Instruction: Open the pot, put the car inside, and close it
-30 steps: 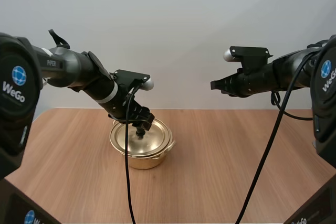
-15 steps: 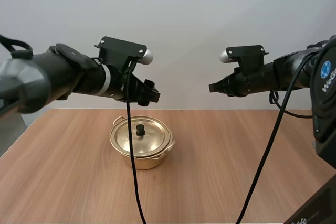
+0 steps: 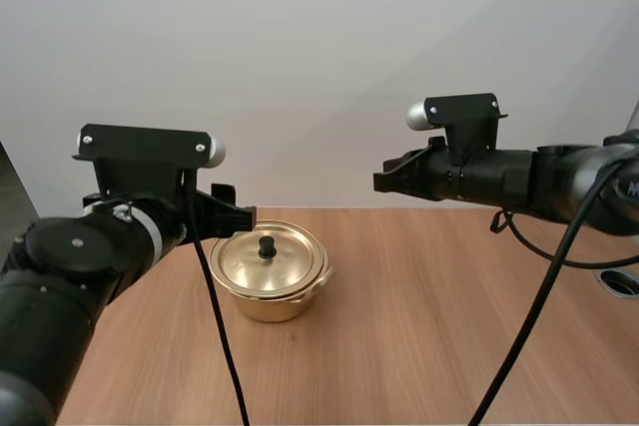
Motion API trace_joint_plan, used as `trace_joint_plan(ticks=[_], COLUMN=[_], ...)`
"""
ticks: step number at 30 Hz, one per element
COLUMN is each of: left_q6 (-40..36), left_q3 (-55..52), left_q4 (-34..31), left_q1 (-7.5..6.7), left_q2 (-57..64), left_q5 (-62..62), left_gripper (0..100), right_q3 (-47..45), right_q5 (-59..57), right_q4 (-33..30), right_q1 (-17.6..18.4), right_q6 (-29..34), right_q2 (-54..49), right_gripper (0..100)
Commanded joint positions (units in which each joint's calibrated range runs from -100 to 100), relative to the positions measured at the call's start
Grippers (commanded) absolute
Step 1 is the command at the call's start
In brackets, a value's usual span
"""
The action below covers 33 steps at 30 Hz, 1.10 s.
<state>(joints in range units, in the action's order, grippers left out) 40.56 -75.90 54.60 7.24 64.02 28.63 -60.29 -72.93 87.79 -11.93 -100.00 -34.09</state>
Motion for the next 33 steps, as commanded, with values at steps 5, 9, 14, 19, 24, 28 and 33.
trace_joint_plan(ticks=[5,9,14,19,24,28,33], left_q6=[-4.11,-4.08,-3.97,-7.42,-10.5,-16.37,-17.19], left_q3=[-11.84,-16.77,-23.29,-24.1,-24.1,-24.1,-24.1], left_q4=[-19.04,-25.18,-29.66,-30.22,-37.25,-44.63,-53.02], left_q1=[-0.09,-0.2,-0.2,-0.2,-0.2,-0.25,-0.39], left_q2=[20.13,21.89,25.96,31.96,35.98,35.98,35.98], left_q5=[-11.13,4.44,9.81,14.79,11.49,5.14,0.74], left_gripper=[100,100,100,100,85,50,5], right_q3=[-16.84,-19.5,-20.84,-24.33,-30.35,-35.3,-37.73], right_q5=[11.58,29.98,46.49,43.01,48.49,50.94,52.57], right_q4=[3.5,1.22,0.87,-9.12,-16.08,-16.43,-17.23], right_q1=[-0.02,-0.02,-0.02,-0.02,4.95,8.8,9.54], right_q6=[0.0,0.0,4.87,4.87,4.97,4.97,7.05], right_q2=[-23.53,-31.34,-32.01,-32.09,-40.45,-51.23,-59.32], right_gripper=[0,0,0,0,0,0,0])
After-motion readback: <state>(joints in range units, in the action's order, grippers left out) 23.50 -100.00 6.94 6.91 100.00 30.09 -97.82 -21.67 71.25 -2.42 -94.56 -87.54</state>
